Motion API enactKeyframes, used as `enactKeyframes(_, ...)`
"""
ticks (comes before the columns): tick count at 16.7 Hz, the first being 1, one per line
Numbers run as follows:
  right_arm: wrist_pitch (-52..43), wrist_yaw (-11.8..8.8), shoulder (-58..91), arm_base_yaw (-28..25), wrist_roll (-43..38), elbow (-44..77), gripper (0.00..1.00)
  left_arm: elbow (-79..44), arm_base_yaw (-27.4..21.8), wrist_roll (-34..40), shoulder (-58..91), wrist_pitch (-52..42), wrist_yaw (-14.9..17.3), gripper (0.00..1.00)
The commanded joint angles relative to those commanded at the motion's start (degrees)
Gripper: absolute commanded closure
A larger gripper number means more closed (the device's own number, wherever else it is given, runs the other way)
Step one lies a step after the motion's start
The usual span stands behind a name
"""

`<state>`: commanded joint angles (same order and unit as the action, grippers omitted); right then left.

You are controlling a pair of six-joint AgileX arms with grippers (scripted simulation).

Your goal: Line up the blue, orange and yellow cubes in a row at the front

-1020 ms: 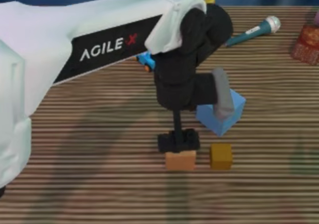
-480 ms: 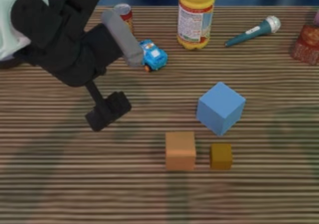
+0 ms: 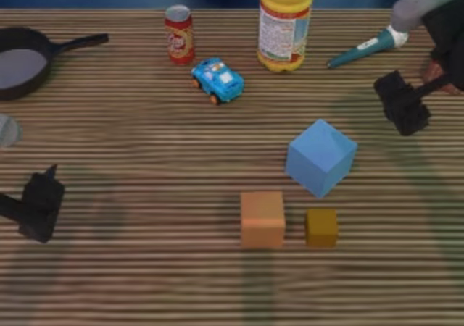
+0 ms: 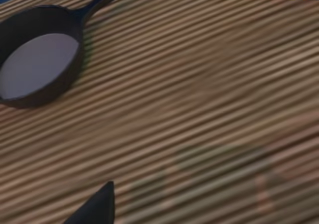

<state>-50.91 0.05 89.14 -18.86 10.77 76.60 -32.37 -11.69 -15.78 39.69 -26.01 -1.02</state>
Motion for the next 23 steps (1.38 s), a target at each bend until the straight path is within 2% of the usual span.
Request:
enactKeyframes(6,-16.20,0.02,28.03,-5.94,3.56,25.41,0.00,22.74,9.04,10.32,-26.56,17.02,0.47,0.00)
enactKeyframes(11,-22.99,0.15,40.60,-8.65,5.20,37.58,0.00,31.54,12.48,15.23,-38.57,25.12,0.96,0.00)
enactKeyframes(19,-22.62,0.17,41.83,-8.75,5.42,37.82,0.00,32.37,12.83,15.78,-39.69,26.01,1.02,0.00)
enactKeyframes(23,-13.89,0.19,43.78,-8.89,5.34,31.50,0.00,32.37,12.83,15.78,-39.69,26.01,1.02,0.00)
